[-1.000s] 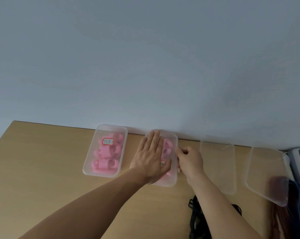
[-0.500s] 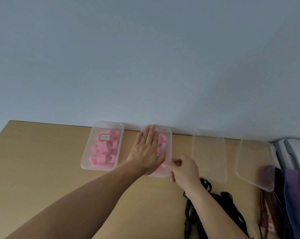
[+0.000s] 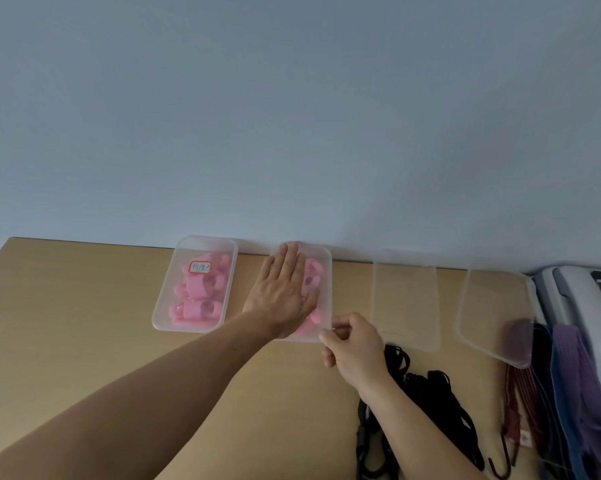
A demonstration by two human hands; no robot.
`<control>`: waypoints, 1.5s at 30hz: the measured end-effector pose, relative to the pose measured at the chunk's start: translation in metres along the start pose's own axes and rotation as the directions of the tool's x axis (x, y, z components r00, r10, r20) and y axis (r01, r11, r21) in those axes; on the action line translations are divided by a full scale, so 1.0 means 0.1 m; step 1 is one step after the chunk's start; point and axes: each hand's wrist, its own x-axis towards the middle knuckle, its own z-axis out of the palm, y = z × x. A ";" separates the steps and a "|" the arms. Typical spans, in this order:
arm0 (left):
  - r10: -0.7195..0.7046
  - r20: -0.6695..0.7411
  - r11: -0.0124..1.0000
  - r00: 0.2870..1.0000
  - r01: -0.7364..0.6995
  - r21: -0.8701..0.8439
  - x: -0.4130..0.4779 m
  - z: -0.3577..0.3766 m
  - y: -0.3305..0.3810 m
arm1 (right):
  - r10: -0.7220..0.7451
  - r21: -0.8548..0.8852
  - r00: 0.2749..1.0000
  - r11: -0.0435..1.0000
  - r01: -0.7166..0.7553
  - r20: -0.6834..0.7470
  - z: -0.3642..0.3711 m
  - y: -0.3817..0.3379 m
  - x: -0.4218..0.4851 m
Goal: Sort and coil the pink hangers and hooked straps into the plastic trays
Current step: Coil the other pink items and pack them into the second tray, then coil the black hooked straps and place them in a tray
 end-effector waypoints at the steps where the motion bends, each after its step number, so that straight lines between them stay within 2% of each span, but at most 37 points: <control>1: -0.006 -0.002 1.000 1.000 0.006 -0.012 -0.02 -0.02 0.00 | 0.001 0.018 1.000 1.000 -0.001 -0.006 0.00 0.00 0.00; 5: 0.049 -0.081 0.999 0.995 -0.048 0.008 -0.21 -0.04 0.08 | 0.018 0.088 1.000 0.996 -0.018 -0.001 0.04 0.02 0.00; 8: 0.023 -0.057 1.000 0.998 -0.023 0.005 -0.36 0.04 0.14 | 0.010 0.098 1.000 0.995 -0.012 0.018 0.08 0.03 0.04; 13: -0.041 -0.065 0.999 0.997 0.040 -0.019 -0.35 0.06 0.15 | -0.031 0.018 0.999 0.999 0.030 0.045 0.05 0.05 0.09; 18: -0.055 0.014 0.998 0.998 0.055 0.006 -0.35 -0.02 0.20 | -0.147 -0.196 0.987 0.968 0.156 0.063 -0.08 0.05 -0.04; 20: -0.062 0.007 0.998 0.998 0.062 -0.012 -0.35 -0.14 0.27 | -0.262 -0.335 0.964 0.904 0.265 0.056 -0.21 0.06 -0.12; 22: -0.045 -0.108 0.997 0.993 0.038 -0.073 -0.39 -0.27 0.40 | -0.355 -0.471 0.932 0.811 0.346 0.073 -0.35 0.09 -0.20; 24: -0.028 -0.212 0.980 0.977 -0.015 -0.200 -0.47 -0.36 0.55 | -0.417 -0.599 0.904 0.702 0.385 0.093 -0.47 0.14 -0.31; 25: -0.024 -0.213 0.958 0.977 -0.038 -0.283 -0.52 -0.38 0.63 | -0.440 -0.656 0.891 0.641 0.399 0.113 -0.52 0.17 -0.36; 27: -0.014 -0.106 0.906 0.994 -0.032 -0.422 -0.66 -0.38 0.75 | -0.441 -0.725 0.880 0.548 0.418 0.174 -0.60 0.26 -0.49; 30: 0.049 0.053 0.859 0.997 -0.015 -0.512 -0.84 -0.27 0.85 | -0.391 -0.780 0.863 0.408 0.475 0.321 -0.67 0.41 -0.66; 33: 0.029 0.158 0.848 0.987 0.060 -0.527 -1.01 -0.16 0.87 | -0.338 -0.797 0.836 0.290 0.530 0.433 -0.69 0.53 -0.78; 36: 0.013 0.206 0.858 0.978 0.095 -0.504 -1.14 -0.08 0.85 | -0.296 -0.795 0.802 0.177 0.580 0.519 -0.66 0.64 -0.88; 41: -0.041 0.246 0.838 0.968 0.167 -0.519 -1.23 -0.08 0.82 | -0.320 -0.792 0.768 0.080 0.606 0.555 -0.60 0.74 -0.87; 45: -0.089 0.258 0.824 0.962 0.217 -0.524 -1.21 -0.17 0.88 | -0.362 -0.757 0.737 0.116 0.644 0.571 -0.64 0.80 -0.78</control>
